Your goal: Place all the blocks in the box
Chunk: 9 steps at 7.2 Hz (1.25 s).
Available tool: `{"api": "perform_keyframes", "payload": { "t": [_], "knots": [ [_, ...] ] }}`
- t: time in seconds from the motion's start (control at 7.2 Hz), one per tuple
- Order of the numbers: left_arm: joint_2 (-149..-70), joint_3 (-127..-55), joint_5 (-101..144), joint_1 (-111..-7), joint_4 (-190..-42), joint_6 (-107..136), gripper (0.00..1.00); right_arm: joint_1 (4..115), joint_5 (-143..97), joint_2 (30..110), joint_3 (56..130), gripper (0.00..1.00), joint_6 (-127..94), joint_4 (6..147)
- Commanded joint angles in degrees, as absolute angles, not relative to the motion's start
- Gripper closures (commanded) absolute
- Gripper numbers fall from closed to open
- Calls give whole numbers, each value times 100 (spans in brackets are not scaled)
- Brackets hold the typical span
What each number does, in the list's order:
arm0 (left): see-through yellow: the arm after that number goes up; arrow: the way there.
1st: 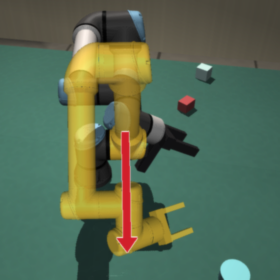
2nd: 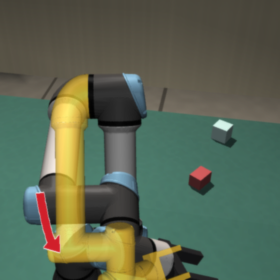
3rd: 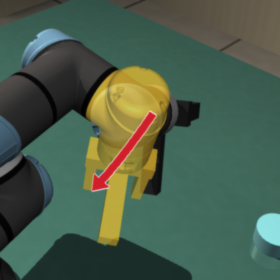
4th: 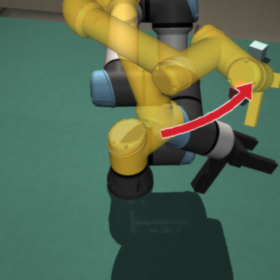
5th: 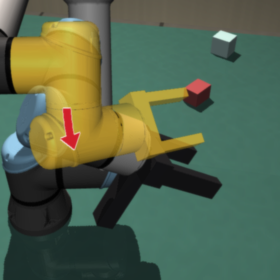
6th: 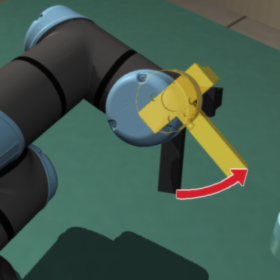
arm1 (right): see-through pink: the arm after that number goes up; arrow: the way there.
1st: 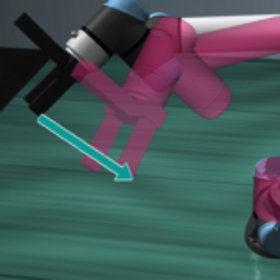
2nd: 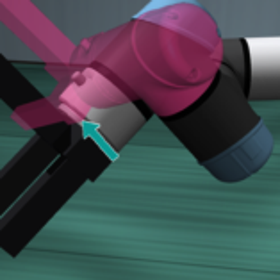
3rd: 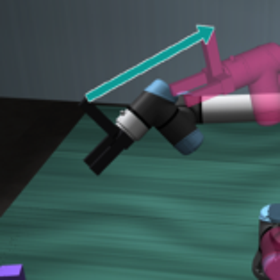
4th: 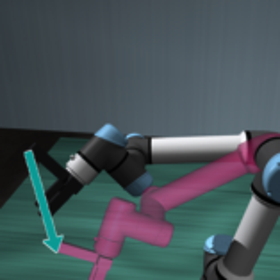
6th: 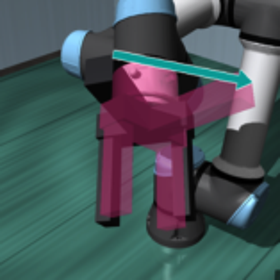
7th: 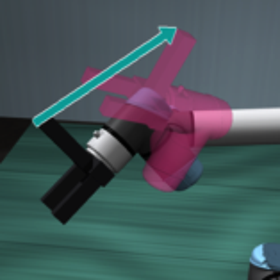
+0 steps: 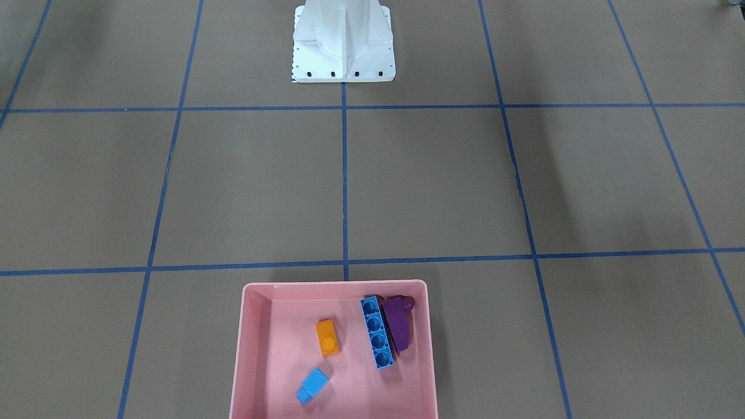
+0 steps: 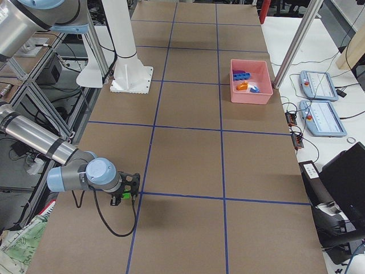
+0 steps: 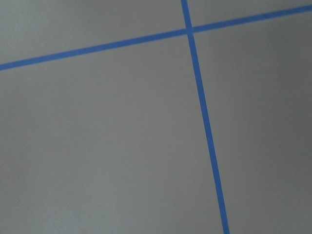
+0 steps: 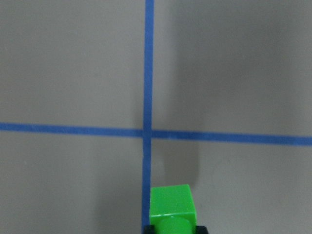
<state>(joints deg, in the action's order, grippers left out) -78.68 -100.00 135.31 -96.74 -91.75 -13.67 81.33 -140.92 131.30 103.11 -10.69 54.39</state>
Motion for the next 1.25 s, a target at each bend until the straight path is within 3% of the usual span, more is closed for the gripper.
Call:
{"api": "perform_keyframes", "payload": {
  "t": [0.0,0.42,0.69,1.11],
  "knots": [
    [-7875,-10011,13544,-9659,-9272,-1345,0,8313,-14080,11741,10590,100,-1090,6893],
    [-7910,-9993,13544,-9650,-9272,-1336,0,8412,-13862,8695,10591,100,-1090,9779],
    [-7919,-9993,13544,-9642,-9264,-1336,0,7888,-13037,7170,10425,100,-1133,11104],
    [-7919,-9993,13544,-9642,-9272,-1336,0,6973,-13008,5131,8962,100,-2544,11101]
  ]
}}
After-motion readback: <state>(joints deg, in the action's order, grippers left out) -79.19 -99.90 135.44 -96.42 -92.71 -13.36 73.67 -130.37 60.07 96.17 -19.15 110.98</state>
